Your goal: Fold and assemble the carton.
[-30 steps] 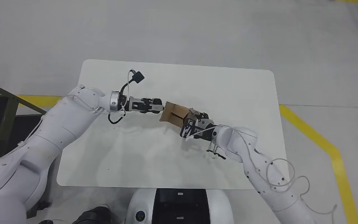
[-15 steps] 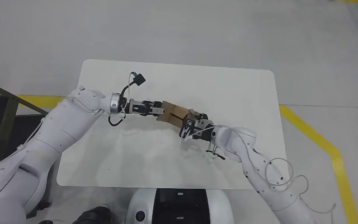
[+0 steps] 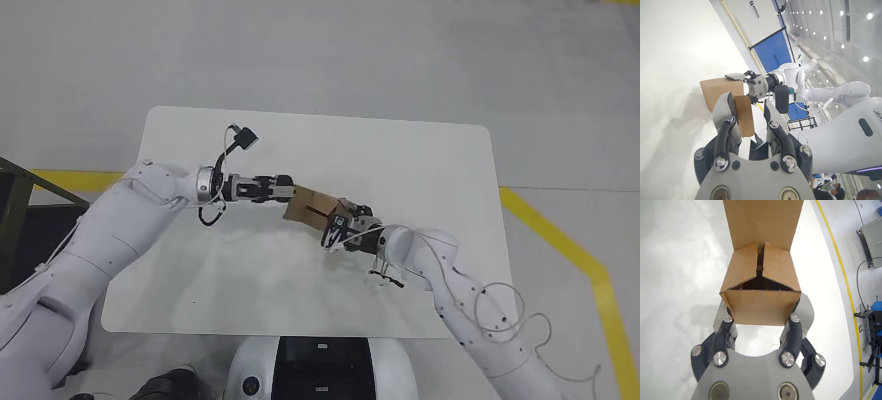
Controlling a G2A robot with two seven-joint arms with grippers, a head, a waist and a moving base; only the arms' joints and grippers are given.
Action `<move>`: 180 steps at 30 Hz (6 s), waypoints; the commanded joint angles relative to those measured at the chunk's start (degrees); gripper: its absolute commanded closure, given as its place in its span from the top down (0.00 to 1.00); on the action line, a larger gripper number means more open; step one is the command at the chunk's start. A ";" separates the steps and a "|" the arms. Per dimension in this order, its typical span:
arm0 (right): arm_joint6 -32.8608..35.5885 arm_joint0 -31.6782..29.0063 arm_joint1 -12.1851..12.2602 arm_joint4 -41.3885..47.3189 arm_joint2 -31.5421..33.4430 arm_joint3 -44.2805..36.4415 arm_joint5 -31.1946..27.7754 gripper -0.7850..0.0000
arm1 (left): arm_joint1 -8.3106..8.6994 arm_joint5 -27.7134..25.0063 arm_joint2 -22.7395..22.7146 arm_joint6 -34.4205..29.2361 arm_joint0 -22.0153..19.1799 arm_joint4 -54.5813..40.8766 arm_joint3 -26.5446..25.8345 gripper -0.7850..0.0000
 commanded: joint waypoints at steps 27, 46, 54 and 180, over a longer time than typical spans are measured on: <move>2.51 3.49 -0.94 9.38 -1.22 3.68 -1.20 1.00 | -1.48 2.51 -4.56 3.51 4.21 3.88 5.73 0.39; -14.78 4.06 0.83 9.89 3.84 13.17 -9.34 1.00 | -1.90 5.64 -7.68 -0.34 5.34 6.24 3.31 0.45; -28.36 7.94 1.15 4.77 2.38 23.40 -13.81 1.00 | -2.03 7.89 -8.90 -1.92 5.27 7.57 1.95 0.45; -27.06 3.92 1.09 9.80 0.81 20.25 -7.03 1.00 | -5.65 14.84 -14.70 2.97 8.15 24.36 10.61 0.02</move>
